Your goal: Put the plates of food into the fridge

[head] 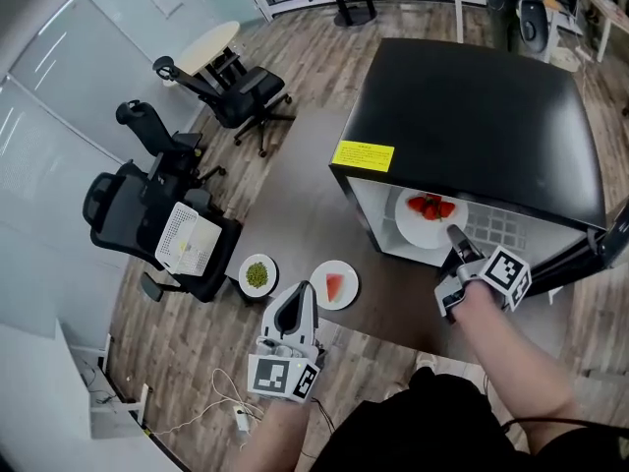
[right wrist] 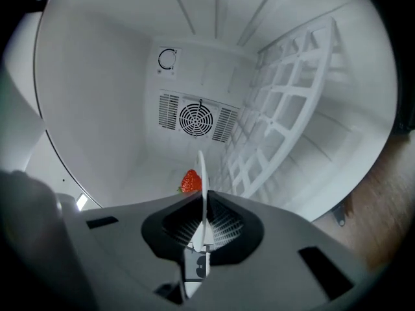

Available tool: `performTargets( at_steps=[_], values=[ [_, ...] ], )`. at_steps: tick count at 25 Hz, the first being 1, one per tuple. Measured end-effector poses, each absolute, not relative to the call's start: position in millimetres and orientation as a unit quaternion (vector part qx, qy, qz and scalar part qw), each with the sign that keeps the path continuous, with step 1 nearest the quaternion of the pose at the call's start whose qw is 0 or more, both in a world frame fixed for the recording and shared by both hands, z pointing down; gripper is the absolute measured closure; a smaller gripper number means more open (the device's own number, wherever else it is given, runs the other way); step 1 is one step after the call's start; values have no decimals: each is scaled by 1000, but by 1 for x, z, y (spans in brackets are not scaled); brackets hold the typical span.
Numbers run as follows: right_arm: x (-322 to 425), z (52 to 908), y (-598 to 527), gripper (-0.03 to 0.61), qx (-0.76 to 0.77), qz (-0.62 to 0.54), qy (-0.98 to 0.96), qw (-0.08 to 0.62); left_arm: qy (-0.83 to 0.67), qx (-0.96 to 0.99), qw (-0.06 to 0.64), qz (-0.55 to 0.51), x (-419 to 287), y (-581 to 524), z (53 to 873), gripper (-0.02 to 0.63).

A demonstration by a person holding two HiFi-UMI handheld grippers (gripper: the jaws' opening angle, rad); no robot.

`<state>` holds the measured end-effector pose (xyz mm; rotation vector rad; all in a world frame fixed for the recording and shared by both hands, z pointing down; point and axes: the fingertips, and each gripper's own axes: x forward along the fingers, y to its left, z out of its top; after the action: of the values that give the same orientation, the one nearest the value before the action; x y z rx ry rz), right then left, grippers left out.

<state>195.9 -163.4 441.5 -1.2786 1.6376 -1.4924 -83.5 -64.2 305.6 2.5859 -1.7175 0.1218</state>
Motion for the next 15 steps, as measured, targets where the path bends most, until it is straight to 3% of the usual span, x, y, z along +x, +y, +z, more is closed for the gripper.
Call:
performTargets(
  at_steps=[15],
  values=[
    [178,451,-216,561,-488,-584,577,296,-592,804,32,46,-132,-80,311,611]
  ],
)
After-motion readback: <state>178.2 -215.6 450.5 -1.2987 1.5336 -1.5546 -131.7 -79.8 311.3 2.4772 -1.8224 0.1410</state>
